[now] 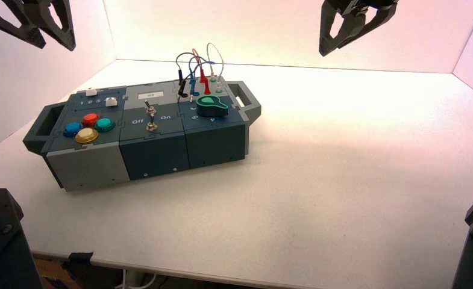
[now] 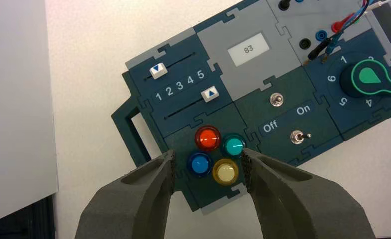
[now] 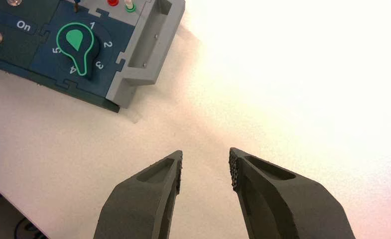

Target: Move the bottom slider to position 5.

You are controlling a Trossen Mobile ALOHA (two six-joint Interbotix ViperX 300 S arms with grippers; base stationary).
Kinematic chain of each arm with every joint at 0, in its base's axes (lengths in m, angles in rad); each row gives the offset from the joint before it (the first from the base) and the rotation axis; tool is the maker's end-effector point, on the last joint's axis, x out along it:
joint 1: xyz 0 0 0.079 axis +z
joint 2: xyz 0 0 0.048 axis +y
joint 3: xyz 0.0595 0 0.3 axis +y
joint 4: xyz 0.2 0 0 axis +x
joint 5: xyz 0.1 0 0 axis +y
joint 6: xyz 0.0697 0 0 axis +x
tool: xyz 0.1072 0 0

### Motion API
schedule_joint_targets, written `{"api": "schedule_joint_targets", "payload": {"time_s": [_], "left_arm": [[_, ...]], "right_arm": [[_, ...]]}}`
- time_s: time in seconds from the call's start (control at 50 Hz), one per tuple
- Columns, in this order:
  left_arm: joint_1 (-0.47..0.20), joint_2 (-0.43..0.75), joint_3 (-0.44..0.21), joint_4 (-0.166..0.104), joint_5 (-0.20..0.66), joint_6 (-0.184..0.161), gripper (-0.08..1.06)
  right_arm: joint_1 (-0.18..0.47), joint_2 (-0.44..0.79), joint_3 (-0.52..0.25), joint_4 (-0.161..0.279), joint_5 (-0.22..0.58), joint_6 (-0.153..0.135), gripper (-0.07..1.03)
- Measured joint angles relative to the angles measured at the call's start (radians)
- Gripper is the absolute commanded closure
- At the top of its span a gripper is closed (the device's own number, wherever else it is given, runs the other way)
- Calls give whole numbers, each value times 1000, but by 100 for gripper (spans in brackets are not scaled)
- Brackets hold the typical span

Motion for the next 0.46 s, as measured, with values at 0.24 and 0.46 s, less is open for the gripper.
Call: {"api": "schedule_joint_targets", "payload": {"time_s": [0.24,0.46], "left_arm": [[-2,9,6,0,-12,0,29],[0,11,12,0,-12,-3,29]], "right_arm": [[0,0,0,0,0,0,45],[2,0,0,0,0,0,45]]}}
